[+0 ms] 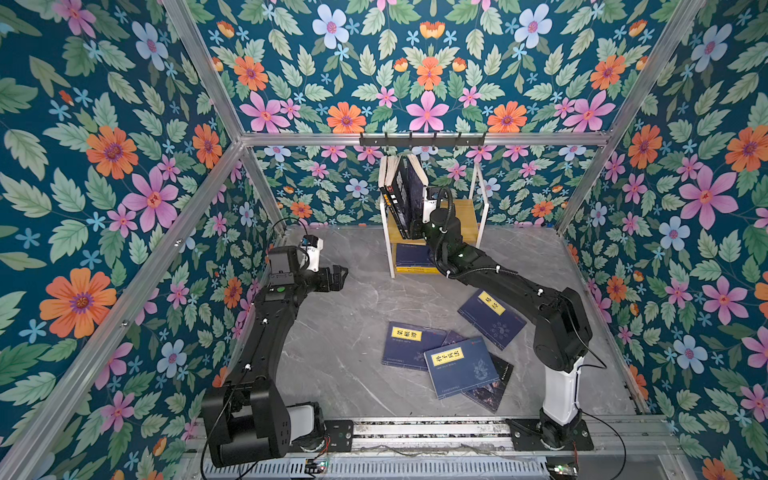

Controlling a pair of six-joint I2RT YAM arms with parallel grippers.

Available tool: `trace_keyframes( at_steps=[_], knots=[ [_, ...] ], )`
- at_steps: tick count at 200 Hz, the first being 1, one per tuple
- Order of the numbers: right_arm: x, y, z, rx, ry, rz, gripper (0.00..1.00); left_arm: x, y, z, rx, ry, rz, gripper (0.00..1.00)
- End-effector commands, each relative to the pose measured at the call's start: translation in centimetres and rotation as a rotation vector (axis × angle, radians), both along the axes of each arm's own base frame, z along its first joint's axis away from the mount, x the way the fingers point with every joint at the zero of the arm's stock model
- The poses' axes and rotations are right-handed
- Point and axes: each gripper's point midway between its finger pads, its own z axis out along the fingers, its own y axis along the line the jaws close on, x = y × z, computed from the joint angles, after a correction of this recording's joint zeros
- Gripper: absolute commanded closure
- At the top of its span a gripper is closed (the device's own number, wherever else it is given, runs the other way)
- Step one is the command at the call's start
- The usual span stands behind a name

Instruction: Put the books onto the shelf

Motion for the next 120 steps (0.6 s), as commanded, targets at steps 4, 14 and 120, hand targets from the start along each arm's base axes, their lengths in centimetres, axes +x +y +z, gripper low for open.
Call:
trace_keyframes(
  at_steps=[4, 14, 120],
  knots=[
    [-0.8, 1.3, -0.5, 0.009, 0.022, 0.079, 0.98, 0.3, 0.0, 0.4, 0.001, -0.022, -0.004, 0.0],
    [-0.8, 1.3, -0.4, 0.014, 0.023, 0.084, 0.94, 0.2, -0.2, 0.6, -0.008, -0.023, -0.013, 0.0],
    [-3.2, 1.6, 1.5, 0.006, -0.027, 0.363, 0.67, 0.0, 0.3, 0.7, -0.021, -0.023, 0.003, 0.0]
  ],
)
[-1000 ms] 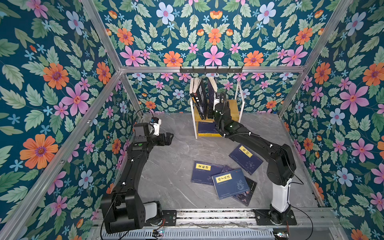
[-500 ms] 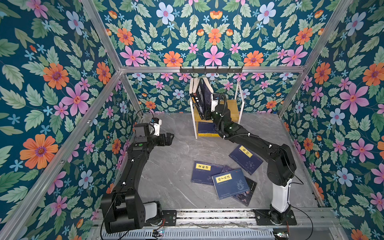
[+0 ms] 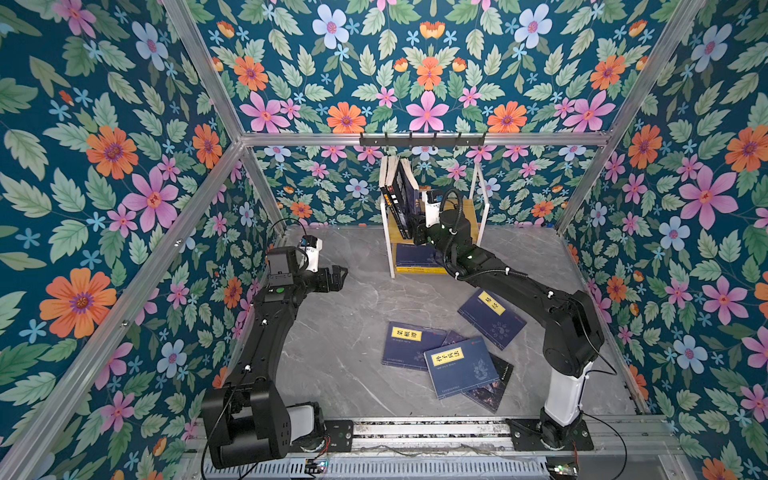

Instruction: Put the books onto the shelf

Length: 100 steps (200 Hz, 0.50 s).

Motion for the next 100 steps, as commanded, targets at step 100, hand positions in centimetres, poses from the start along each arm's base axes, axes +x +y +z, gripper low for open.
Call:
trace_keyframes(
  at_steps=[100],
  knots=[
    [-2.2, 1.9, 1.3, -0.067, -0.029, 0.398, 0.27, 0.2, 0.6, 0.3, -0.013, -0.018, 0.021, 0.0]
  ],
)
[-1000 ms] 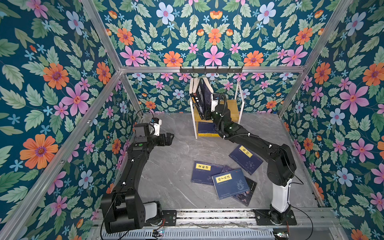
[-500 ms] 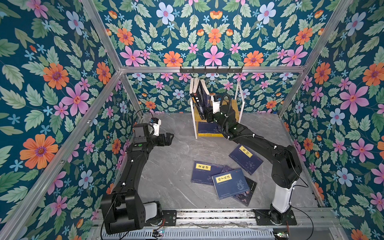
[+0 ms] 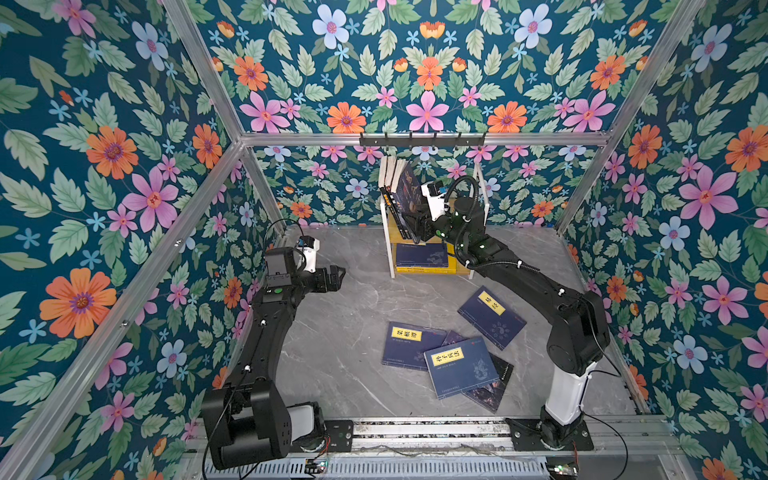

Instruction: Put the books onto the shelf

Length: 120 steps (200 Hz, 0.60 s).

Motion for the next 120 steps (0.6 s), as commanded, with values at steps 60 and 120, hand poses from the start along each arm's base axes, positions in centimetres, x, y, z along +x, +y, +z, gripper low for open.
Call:
trace_keyframes(
  at_steps=[60, 120],
  knots=[
    [-1.6, -2.6, -4.7, -0.121, 0.096, 0.148, 0.01, 0.3, -0.1, 0.3, -0.019, -0.017, -0.001, 0.0],
    [-1.3, -2.6, -9.5, -0.173, 0.137, 0.225, 0.01, 0.4, -0.1, 0.6, -0.028, -0.018, 0.0, 0.0]
  ],
)
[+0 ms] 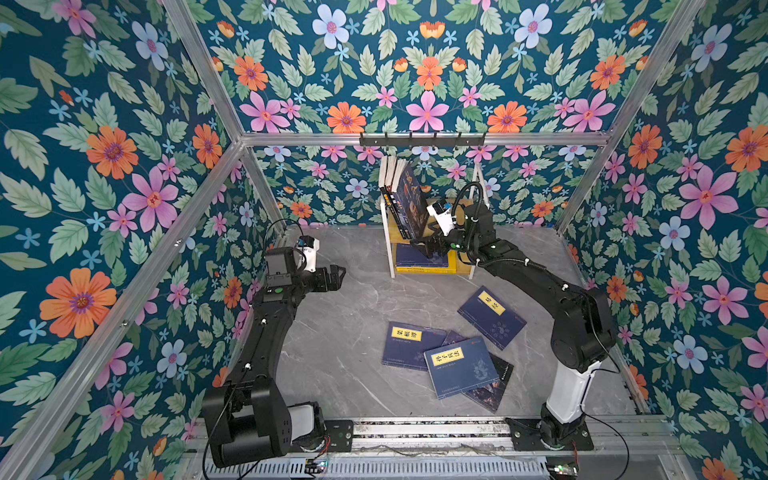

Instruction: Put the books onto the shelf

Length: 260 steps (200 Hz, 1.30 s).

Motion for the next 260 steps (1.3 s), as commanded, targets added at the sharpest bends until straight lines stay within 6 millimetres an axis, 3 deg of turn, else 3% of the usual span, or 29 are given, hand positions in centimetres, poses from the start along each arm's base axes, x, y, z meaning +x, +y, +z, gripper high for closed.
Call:
trace_keyframes(
  at_steps=[1, 39, 136, 260],
  knots=[
    [-0.1, 0.3, -0.9, -0.009, -0.009, 0.052, 0.01, 0.2, -0.1, 0.8, -0.01, -0.025, -0.008, 0.0],
    [1.0, 0.2, -2.3, 0.002, 0.033, 0.062, 0.01, 0.1, 0.2, 0.6, -0.001, -0.022, 0.0, 0.0],
    [3.5, 0.1, -2.6, 0.0, 0.057, 0.069, 0.1, 0.3, 0.3, 0.5, -0.011, -0.022, -0.001, 0.0],
    [4.5, 0.2, -3.8, -0.001, 0.096, 0.103, 0.22, 0.4, 0.5, 0.2, -0.004, -0.015, 0.009, 0.0]
  ],
)
